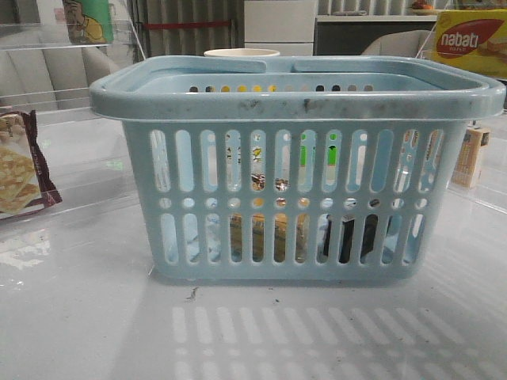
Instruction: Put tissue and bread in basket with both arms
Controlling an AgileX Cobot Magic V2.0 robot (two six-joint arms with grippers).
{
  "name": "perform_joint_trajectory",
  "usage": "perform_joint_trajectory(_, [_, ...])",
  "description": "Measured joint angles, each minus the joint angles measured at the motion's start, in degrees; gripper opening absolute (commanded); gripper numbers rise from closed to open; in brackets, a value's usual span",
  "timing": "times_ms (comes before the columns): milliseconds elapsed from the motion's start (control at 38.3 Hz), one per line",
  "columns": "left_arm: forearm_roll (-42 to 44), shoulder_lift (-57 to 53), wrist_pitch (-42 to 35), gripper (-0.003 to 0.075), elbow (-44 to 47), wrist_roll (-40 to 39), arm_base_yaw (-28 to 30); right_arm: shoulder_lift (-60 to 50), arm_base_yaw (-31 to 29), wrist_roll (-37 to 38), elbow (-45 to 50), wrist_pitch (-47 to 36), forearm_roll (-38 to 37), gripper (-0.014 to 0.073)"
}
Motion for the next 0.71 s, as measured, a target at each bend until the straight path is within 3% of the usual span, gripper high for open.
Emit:
perform_joint_trajectory(131, [0.36,0.00,0.24,0.0454,0.00,-0.35,0.65,-0.27,0.00,0.00,1.81,0.10,0.22,0.0545])
perform_joint_trajectory(209, [0.48,0.00,0.27,0.0441,0.00,-0.35,0.67,-0.37,0.00,0.00,2.79,-0.52,-0.09,0.0454])
perform_joint_trajectory(366, [0.48,0.00,0.27,0.0255,0.00,-0.46,0.77,-0.37,0.00,0.00,3.62,-1.09,-0.63,0.0192])
perform_joint_trajectory(496, [0.57,0.00,0.27,0.0094,0.00,-0.47,0.77,-0.47,0.00,0.00,3.62,-1.26,-0.63,0.0059])
perform_joint_trajectory(705, [0.57,0.00,0.27,0.0091,0.00,-0.47,0.77,-0.47,0.00,0.00,3.62,-1.37,-0.90,0.0054])
